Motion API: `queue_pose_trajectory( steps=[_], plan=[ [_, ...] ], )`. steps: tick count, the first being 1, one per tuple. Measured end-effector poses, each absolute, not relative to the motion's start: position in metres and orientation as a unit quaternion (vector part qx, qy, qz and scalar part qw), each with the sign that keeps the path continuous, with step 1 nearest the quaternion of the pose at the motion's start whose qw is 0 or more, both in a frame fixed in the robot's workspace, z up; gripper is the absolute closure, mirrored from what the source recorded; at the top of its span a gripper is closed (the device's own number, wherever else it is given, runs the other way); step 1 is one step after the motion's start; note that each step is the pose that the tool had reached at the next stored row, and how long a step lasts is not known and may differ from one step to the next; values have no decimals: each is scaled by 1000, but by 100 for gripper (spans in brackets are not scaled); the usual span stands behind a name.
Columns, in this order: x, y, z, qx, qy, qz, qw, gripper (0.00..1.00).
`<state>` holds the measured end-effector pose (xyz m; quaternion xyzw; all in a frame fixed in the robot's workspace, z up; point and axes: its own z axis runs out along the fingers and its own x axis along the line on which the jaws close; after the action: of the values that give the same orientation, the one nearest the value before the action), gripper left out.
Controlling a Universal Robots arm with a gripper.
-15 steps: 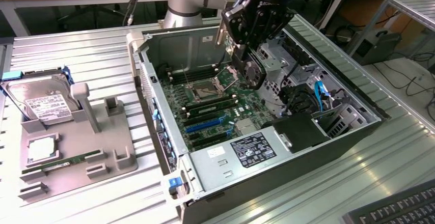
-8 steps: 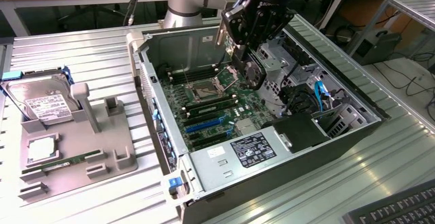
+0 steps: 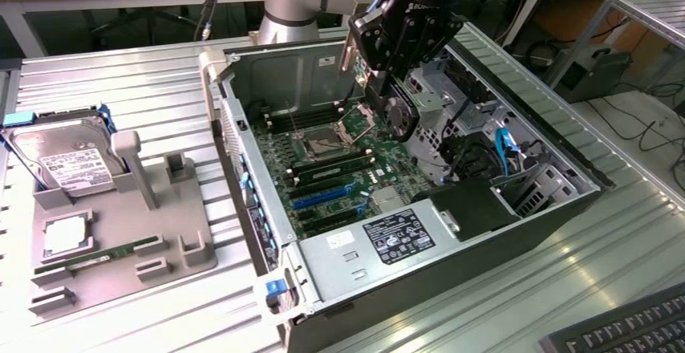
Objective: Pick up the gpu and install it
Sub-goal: 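Insert the gpu into the slot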
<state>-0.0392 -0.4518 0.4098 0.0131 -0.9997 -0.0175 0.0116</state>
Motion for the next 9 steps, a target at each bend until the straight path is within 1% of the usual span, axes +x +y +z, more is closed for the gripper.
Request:
queue_pose_trajectory(
  steps=[4,9],
  plan=[
    [-39,-452,410,17,-1000,-17,12,74],
    [-39,-452,408,77,-997,-17,13,74]
  ],
)
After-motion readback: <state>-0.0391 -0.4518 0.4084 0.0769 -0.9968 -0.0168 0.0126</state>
